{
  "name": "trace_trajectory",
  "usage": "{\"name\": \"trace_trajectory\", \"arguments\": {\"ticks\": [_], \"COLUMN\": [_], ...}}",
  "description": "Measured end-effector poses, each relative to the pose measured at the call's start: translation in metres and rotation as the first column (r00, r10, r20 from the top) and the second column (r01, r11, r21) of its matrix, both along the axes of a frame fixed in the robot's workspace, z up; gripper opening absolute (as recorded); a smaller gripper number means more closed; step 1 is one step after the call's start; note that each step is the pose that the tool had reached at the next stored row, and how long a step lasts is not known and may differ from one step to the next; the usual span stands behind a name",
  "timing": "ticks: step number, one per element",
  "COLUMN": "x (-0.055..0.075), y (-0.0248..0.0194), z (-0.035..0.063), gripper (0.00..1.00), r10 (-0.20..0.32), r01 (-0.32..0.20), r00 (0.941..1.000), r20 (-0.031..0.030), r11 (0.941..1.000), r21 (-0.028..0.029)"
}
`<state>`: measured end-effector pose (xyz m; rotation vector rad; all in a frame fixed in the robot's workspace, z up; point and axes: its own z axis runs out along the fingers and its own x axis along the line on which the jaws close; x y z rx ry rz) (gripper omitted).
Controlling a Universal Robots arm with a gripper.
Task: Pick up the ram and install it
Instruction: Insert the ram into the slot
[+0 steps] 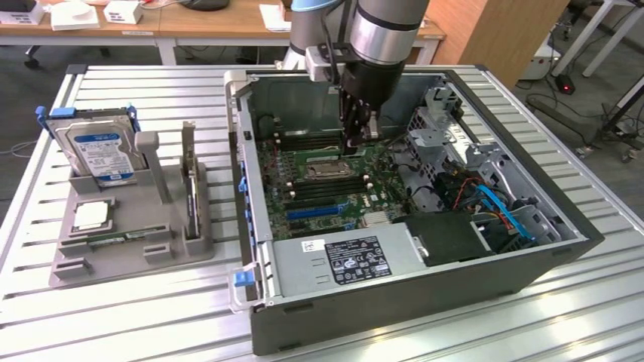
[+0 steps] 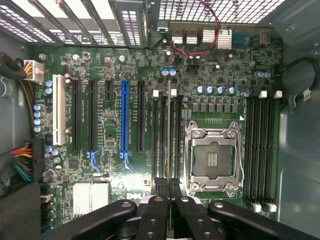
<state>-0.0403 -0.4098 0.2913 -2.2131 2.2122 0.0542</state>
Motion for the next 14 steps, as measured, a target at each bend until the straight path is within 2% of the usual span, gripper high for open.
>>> {"name": "trace_trajectory", "arguments": {"ticks": [14], "x": [0.000], "y": [0.0000], "z": [-0.0163], "gripper": [0.11], "r10": [0.000], "r01": [0.000], "r00": [1.0000], "r20": [0.0002], "r11": [1.0000], "r21": [0.0001]}}
